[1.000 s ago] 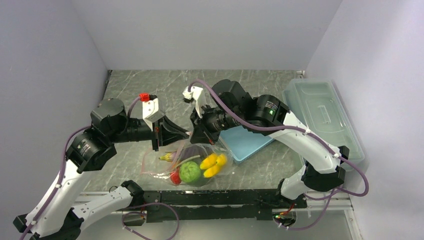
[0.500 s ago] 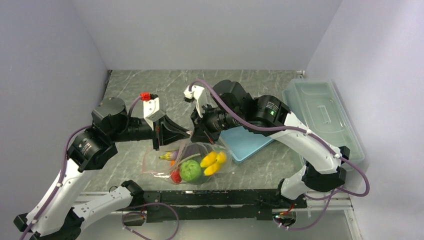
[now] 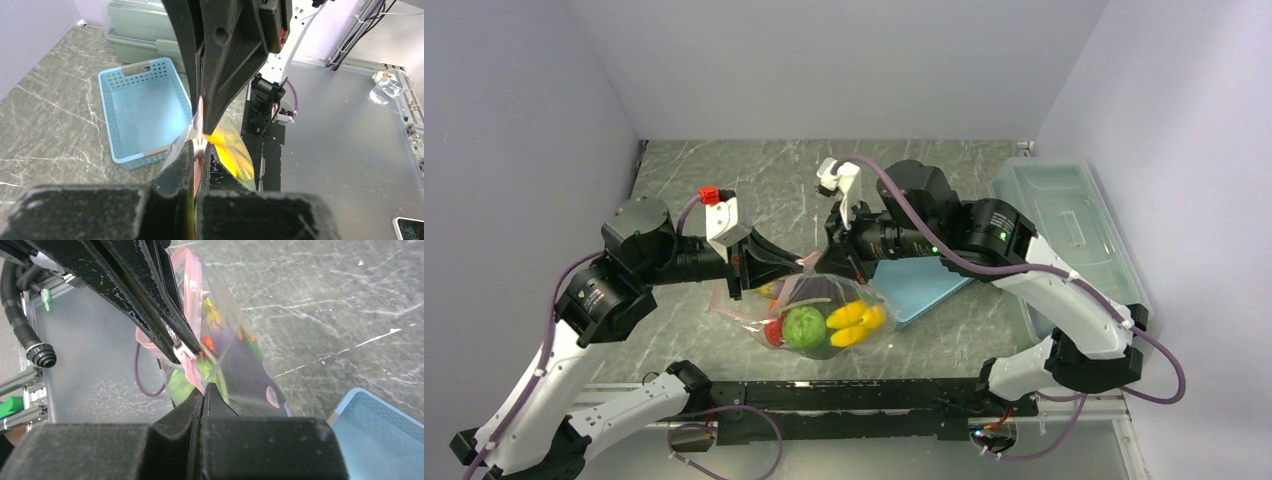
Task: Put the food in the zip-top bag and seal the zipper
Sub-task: Zip the zipper food storage bag.
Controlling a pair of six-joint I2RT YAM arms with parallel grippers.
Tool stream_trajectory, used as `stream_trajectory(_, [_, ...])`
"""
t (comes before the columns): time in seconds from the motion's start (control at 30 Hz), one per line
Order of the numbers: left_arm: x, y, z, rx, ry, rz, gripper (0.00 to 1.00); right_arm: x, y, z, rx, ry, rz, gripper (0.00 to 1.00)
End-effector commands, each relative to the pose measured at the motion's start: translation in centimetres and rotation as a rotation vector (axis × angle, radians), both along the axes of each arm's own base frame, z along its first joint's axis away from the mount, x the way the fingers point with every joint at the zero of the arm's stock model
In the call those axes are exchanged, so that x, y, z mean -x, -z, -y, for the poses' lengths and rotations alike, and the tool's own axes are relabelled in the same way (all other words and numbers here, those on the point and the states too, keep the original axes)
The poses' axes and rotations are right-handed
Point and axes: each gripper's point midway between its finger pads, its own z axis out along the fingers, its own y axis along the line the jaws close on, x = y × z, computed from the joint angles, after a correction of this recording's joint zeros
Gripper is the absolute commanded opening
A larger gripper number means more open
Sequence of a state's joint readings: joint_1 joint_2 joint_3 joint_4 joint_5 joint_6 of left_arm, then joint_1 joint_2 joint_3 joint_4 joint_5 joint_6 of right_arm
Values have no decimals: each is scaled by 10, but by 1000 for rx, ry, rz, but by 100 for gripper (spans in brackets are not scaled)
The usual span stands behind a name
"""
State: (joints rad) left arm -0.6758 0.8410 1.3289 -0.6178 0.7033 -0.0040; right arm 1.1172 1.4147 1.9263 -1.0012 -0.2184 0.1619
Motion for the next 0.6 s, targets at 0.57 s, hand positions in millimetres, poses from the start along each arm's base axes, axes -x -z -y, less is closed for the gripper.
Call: stream_trajectory(0.57, [5,24,-6,-75,-1,-47,0,-40,-112,73,-406,387,282,0])
